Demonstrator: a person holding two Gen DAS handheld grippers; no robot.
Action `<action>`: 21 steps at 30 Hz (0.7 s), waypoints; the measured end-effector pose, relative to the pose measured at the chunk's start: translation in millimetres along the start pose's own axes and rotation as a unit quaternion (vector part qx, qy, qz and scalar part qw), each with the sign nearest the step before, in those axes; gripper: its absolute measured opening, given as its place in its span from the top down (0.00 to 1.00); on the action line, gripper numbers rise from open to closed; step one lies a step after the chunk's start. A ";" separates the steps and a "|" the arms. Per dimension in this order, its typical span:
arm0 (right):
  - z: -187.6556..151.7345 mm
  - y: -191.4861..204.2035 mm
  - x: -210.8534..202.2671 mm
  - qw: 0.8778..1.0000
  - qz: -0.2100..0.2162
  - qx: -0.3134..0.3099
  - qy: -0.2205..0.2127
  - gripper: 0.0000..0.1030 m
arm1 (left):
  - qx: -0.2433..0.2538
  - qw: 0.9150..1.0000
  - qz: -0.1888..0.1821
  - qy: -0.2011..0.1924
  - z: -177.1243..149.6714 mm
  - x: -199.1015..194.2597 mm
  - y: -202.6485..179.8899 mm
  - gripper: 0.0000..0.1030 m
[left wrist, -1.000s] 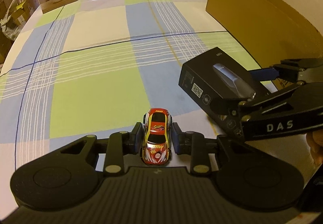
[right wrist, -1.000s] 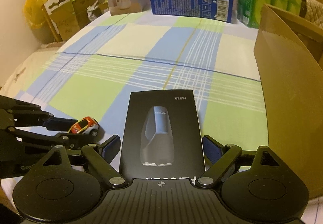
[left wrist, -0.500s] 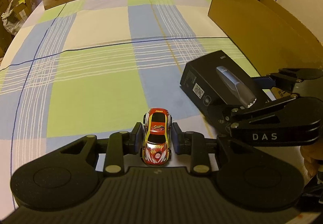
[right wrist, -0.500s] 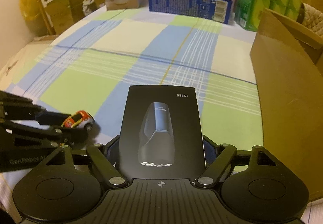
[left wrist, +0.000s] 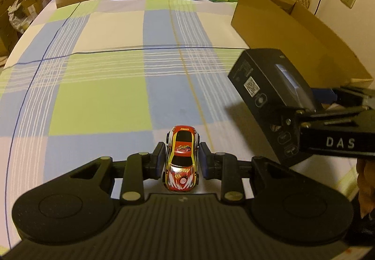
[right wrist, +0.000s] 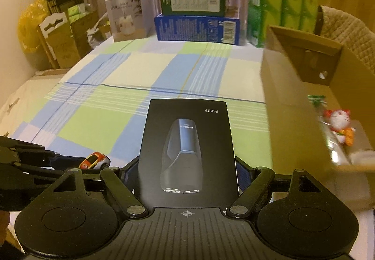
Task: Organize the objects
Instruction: 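Carry the toy car and FLYCO box toward the cardboard box with both grippers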
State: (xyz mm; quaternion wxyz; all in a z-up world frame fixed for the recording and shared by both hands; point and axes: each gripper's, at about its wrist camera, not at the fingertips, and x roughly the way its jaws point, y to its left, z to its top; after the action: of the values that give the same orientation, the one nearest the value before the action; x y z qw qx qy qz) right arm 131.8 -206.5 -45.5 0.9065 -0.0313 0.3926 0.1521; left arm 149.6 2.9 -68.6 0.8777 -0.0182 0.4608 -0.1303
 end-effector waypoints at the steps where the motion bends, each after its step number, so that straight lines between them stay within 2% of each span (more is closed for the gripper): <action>1: -2.7 -1.6 -7.0 1.000 -0.001 0.004 0.000 0.26 | -0.006 1.000 0.000 -0.002 -1.9 -5.0 -3.3 0.75; 11: -9.3 -13.7 -83.0 0.999 -0.006 0.037 -0.039 0.26 | -0.045 0.998 -0.006 -0.036 -16.3 -63.3 -42.0 0.75; 21: -16.7 -25.9 -139.9 0.996 -0.019 0.051 -0.066 0.26 | -0.027 0.997 -0.022 -0.069 -7.6 -104.6 -85.7 0.75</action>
State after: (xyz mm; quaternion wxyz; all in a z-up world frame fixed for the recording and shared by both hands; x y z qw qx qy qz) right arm 37.5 -269.2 42.2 0.9337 0.0170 0.3383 0.1162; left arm 68.7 -53.4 24.2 0.9036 -0.0608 0.4015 -0.1361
